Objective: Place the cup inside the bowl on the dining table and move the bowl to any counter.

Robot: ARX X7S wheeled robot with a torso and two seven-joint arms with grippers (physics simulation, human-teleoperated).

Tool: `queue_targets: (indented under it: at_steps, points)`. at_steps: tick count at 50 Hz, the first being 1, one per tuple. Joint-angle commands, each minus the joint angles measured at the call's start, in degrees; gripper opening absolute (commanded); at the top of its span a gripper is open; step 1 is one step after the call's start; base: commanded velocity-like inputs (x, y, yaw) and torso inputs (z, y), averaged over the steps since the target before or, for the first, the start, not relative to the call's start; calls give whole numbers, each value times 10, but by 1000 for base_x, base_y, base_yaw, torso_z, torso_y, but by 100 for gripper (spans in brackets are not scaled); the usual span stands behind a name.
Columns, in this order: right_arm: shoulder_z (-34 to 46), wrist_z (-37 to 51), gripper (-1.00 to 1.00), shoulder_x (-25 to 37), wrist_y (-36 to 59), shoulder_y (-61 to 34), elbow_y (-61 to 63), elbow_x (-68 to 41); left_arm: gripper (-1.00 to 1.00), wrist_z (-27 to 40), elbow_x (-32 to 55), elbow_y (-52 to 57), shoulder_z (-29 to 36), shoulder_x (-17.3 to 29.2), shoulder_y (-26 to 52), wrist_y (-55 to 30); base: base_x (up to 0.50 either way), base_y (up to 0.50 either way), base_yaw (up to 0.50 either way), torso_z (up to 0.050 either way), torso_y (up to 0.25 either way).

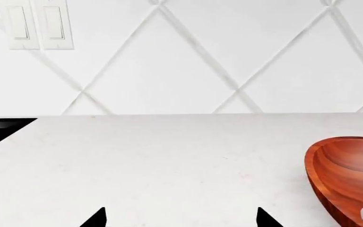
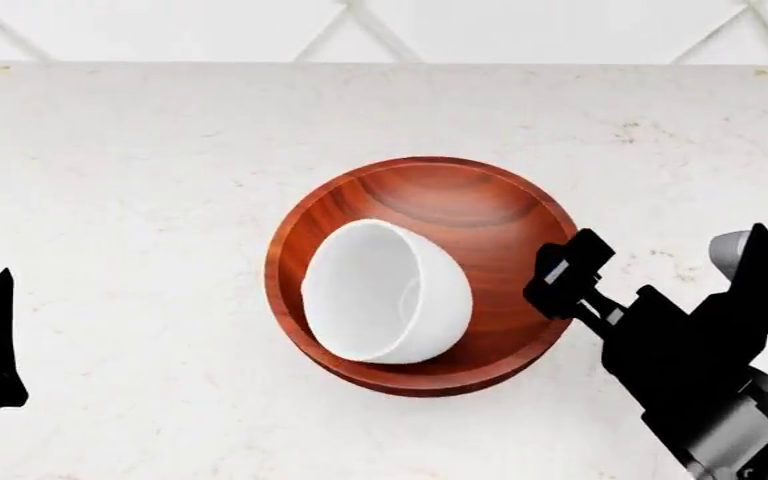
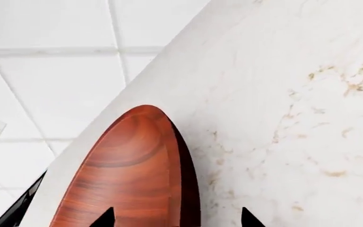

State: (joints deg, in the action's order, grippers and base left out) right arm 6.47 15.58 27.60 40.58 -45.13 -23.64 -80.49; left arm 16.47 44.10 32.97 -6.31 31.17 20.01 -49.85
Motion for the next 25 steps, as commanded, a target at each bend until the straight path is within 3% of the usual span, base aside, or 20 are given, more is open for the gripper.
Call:
queue_targets:
  at_steps: [1, 7, 12, 16, 25]
  points:
    - [-14, 27, 100, 12, 5, -15, 48, -8, 100, -2, -7, -8, 3, -4, 2, 7, 0, 0, 0, 0, 0]
    - [16, 33, 100, 43, 2, -23, 134, 44, 100, 8, 0, -6, 8, -8, 19, -6, 0, 0, 0, 0, 0]
    - [85, 14, 100, 96, -53, 2, 263, 198, 100, 19, 16, 4, 3, -7, 29, -24, 0, 0, 0, 0, 0]
    - [100, 0, 100, 130, -96, 46, 329, 257, 100, 23, 19, 5, 7, -9, 37, -30, 0, 0, 0, 0, 0]
    - [87, 19, 100, 202, -98, 88, 443, 273, 100, 53, 22, 22, 23, -13, 77, -55, 0, 0, 0, 0, 0]
